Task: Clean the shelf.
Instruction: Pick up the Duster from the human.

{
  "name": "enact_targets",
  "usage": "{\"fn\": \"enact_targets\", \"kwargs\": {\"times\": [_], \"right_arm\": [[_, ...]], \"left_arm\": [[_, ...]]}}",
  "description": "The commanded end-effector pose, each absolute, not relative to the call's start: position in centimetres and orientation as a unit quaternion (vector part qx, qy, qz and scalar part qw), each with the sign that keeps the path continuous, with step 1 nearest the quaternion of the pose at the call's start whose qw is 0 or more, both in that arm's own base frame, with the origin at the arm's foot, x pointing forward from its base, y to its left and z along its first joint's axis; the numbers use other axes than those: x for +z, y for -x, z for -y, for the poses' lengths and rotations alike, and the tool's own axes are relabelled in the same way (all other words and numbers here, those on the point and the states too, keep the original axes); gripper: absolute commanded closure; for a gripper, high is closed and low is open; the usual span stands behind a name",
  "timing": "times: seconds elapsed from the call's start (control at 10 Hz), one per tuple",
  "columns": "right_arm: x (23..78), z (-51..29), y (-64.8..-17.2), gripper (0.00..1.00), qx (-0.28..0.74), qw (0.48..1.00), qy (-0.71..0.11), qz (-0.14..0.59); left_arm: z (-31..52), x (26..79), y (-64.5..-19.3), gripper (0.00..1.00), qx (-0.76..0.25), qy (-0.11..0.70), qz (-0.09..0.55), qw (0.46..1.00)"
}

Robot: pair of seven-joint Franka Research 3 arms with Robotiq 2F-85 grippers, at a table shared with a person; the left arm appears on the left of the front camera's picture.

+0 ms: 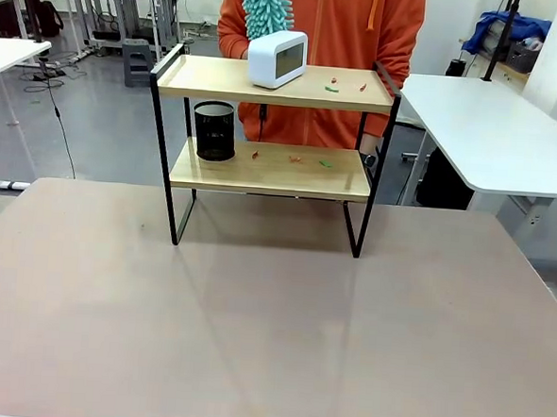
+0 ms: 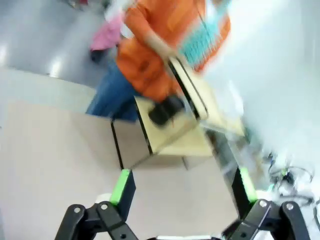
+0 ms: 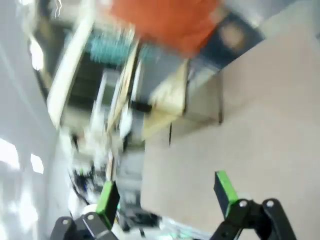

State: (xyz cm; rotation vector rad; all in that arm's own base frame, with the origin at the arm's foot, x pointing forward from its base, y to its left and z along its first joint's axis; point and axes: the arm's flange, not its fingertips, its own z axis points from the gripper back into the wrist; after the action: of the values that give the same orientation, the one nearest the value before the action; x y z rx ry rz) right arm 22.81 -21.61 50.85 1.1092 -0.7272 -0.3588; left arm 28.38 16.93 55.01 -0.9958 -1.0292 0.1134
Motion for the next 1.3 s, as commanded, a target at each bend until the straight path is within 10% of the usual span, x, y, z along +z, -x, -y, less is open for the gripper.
{"fn": "enact_targets", "kwargs": {"times": [0.0,1.2], "right_arm": [[53.19,17.46,-23.68,0.0,-0.085,0.797,-0.506,0.319],[53.19,17.46,-23.68,0.0,-0.085,0.797,-0.506,0.319]], "left_arm": [[-13.94,57.0,-27.9,0.0,-0.007,0.432,0.452,0.78],[-13.94,57.0,-27.9,0.0,-0.007,0.432,0.452,0.78]]}}
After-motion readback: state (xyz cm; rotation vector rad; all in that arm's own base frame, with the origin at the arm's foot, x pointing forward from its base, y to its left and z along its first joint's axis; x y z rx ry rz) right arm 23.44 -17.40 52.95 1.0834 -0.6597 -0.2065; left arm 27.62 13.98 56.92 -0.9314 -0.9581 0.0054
